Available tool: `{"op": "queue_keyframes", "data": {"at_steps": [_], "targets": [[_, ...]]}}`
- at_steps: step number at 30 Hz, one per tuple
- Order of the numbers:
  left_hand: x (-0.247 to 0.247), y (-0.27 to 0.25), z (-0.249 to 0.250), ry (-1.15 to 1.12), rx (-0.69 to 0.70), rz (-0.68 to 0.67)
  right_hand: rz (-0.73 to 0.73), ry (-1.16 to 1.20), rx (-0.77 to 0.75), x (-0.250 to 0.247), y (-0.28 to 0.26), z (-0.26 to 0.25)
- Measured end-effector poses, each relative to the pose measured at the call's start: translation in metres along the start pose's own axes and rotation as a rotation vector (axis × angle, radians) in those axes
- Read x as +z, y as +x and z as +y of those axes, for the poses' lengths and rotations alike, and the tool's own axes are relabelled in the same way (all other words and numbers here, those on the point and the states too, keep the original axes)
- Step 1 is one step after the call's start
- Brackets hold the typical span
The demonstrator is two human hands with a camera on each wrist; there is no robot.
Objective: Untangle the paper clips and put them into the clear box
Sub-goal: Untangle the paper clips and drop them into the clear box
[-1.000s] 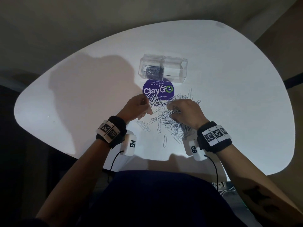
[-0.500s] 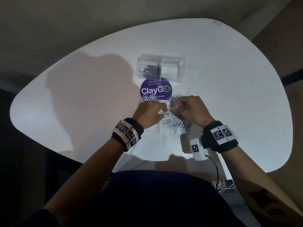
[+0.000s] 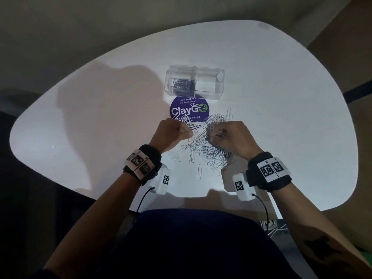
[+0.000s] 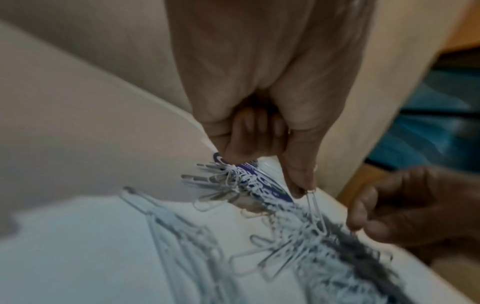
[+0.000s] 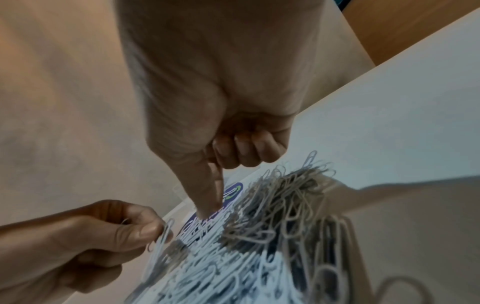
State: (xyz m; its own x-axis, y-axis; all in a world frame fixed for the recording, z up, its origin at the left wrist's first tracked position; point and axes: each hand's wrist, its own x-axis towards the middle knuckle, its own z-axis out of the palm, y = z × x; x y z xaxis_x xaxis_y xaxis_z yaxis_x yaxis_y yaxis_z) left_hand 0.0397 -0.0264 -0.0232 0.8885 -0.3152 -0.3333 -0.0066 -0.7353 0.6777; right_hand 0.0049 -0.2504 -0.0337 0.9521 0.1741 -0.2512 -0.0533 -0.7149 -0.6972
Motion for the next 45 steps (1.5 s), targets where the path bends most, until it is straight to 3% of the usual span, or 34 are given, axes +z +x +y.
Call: {"op": "queue_keyframes", "data": {"at_steps": [3,6,10,13,19,26,29,32,34,37,40,42,45], "targets": [[-0.002,0.001,-0.001,-0.069,-0.049,0.000,-0.016,0.083,-0.033,0.005,0.002,-0.011],[-0.001,0.001,-0.004,-0.193,-0.104,-0.030,-0.052,0.008,-0.074,0.012,0.005,-0.021],[-0.004,-0.003,-0.003,-0.398,-0.129,-0.100,-0.044,0.083,-0.012,0.011,0.008,-0.025],[-0.001,-0.004,-0.003,-0.324,-0.104,-0.063,-0.140,0.366,0.049,0.008,0.003,-0.028],[0.002,-0.003,-0.002,-0.158,-0.017,0.046,-0.189,0.390,0.018,0.014,0.002,-0.032],[-0.002,-0.001,-0.005,0.077,0.178,0.355,-0.284,0.540,0.061,0.005,-0.001,-0.031],[-0.005,-0.001,-0.004,-0.077,0.093,0.285,-0.264,0.516,0.053,0.002,-0.001,-0.029],[-0.010,-0.003,-0.004,-0.585,-0.091,0.161,-0.178,0.398,0.047,-0.001,0.001,-0.029],[-0.013,-0.006,-0.001,-0.758,-0.150,0.062,-0.109,0.214,-0.004,-0.006,0.004,-0.027],[-0.016,-0.009,0.002,-0.801,-0.163,-0.014,-0.061,0.014,0.001,-0.015,0.006,-0.014],[-0.012,-0.008,-0.002,-0.774,-0.196,-0.077,-0.061,0.022,0.041,-0.019,-0.004,0.000],[-0.007,-0.007,-0.005,-0.739,-0.226,-0.131,-0.089,0.040,0.034,-0.018,-0.013,0.005],[-0.001,-0.006,-0.001,-0.804,-0.256,-0.242,-0.148,-0.128,0.007,-0.011,-0.020,0.011]]}}
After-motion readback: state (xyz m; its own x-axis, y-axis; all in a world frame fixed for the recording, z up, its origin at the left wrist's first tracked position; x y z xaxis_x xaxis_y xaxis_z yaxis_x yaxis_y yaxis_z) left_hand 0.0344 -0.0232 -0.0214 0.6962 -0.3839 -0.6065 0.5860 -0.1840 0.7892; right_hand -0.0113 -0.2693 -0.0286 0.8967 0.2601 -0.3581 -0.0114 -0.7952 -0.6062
